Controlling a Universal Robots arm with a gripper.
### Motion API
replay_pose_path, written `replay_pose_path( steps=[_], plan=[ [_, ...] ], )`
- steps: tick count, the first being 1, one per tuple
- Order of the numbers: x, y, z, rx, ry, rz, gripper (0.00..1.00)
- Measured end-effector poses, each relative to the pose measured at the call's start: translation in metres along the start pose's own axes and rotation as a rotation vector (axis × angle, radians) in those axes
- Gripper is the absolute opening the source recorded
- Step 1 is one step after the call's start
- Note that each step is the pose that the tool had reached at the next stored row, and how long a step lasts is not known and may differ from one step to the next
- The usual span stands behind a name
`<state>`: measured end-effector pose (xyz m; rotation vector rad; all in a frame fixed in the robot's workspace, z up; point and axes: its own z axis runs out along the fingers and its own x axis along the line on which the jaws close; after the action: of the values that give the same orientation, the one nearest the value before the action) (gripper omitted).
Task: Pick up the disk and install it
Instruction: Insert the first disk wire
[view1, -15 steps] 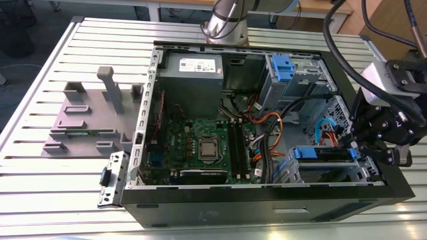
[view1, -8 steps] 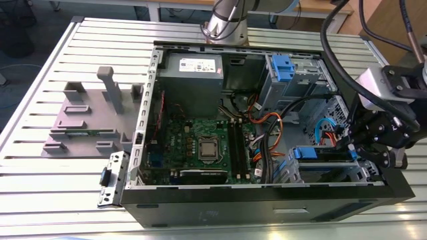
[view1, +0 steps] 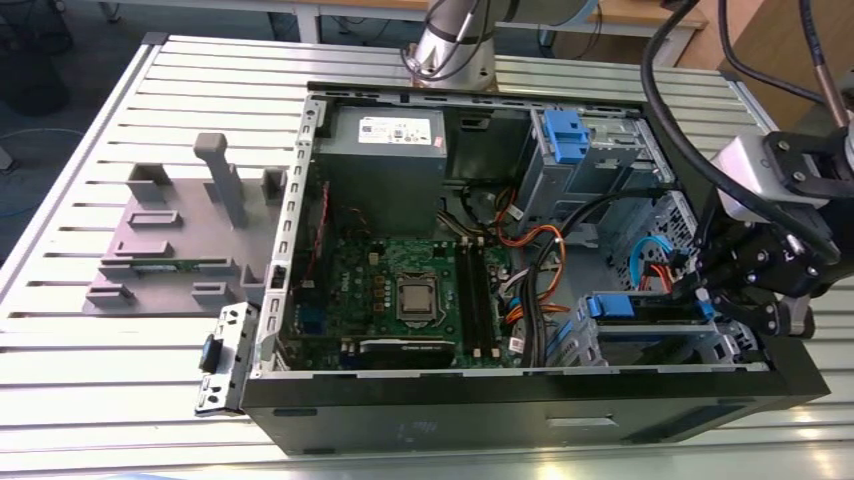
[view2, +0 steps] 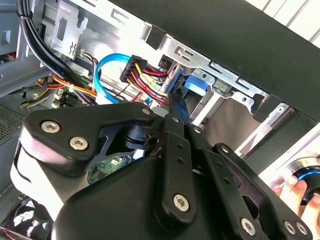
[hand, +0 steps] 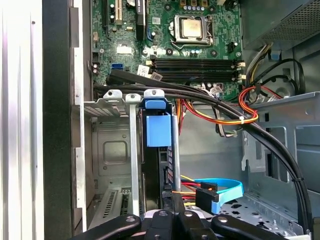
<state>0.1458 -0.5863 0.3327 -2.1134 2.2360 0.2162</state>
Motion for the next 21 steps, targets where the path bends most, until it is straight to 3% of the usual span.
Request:
replay_pose_path(
  steps=[6,11,18,21],
  plan=[
    [-0.0007,-0.0020,-0.0042,0.0000,0.0006,0.000,0.11],
    [-0.0017,-0.0074,-0.0088,-0.0002,0.0005,0.000,0.11],
    [-0.0033,-0.0150,-0.0174,-0.0010,0.0006,0.000,0.11],
    [-0.0044,-0.0169,-0.0240,-0.0009,0.0005,0.000,0.11]
  ],
)
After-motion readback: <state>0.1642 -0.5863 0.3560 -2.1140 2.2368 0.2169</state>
